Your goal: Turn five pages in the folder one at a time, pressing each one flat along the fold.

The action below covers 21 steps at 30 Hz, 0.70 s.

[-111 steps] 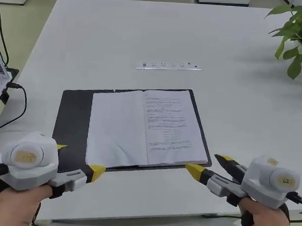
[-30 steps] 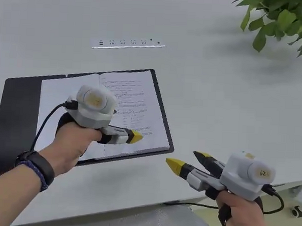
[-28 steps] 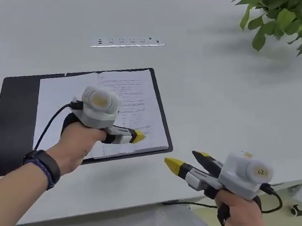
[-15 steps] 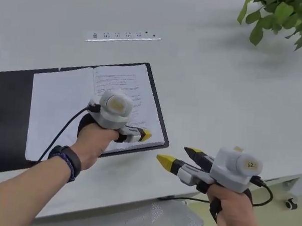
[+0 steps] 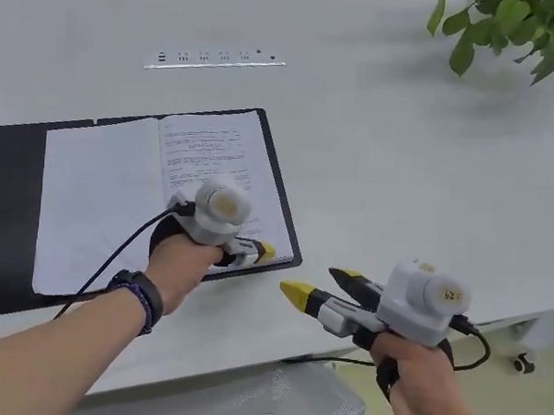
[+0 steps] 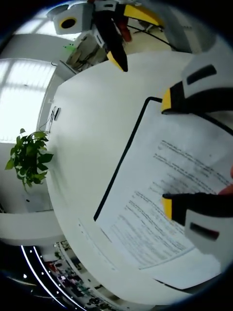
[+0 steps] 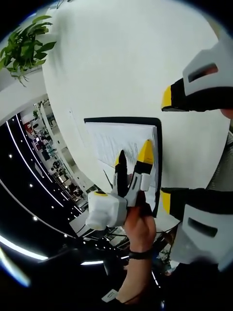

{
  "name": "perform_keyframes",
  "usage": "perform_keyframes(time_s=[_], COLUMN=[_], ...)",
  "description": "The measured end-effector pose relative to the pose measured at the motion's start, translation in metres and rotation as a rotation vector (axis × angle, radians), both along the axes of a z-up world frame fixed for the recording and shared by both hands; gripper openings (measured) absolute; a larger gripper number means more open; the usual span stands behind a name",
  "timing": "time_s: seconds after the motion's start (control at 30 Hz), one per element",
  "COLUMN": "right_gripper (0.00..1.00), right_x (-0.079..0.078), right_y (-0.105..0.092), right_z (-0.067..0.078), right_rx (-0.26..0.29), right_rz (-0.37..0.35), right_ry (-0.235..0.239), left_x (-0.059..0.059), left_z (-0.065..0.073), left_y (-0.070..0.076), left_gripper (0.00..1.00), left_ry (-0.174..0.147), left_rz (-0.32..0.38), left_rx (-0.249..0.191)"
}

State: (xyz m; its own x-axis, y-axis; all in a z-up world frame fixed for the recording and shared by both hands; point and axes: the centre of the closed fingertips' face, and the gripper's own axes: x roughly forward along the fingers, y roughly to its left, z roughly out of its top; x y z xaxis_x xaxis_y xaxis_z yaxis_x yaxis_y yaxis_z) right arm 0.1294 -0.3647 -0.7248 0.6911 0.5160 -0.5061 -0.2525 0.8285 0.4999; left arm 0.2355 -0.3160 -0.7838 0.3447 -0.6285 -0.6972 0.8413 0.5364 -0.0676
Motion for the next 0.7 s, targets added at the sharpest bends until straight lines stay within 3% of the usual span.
perform_keyframes(time_s=[0.2, 0.5, 0.7], right_gripper=[0.66, 0.65, 0.64], right_x=[0.005, 0.011, 0.030], right_y=[-0.001, 0.006, 0.003], right_z=[-0.002, -0.004, -0.003], right_rx=[0.003, -0.001, -0.007], right_rz=[-0.013, 0.019, 0.032], right_ry=[-0.002, -0.005, -0.029], left_x=[0.000, 0.003, 0.008], left_z=[-0.001, 0.000, 0.001], left_y=[0.001, 0.003, 0.006], left_gripper=[0.66, 0.62, 0.54], left_ry=[-0.036, -0.049, -0.044], left_rz=[-0.020, -0.023, -0.009], left_rx=[-0.008, -0.018, -0.027])
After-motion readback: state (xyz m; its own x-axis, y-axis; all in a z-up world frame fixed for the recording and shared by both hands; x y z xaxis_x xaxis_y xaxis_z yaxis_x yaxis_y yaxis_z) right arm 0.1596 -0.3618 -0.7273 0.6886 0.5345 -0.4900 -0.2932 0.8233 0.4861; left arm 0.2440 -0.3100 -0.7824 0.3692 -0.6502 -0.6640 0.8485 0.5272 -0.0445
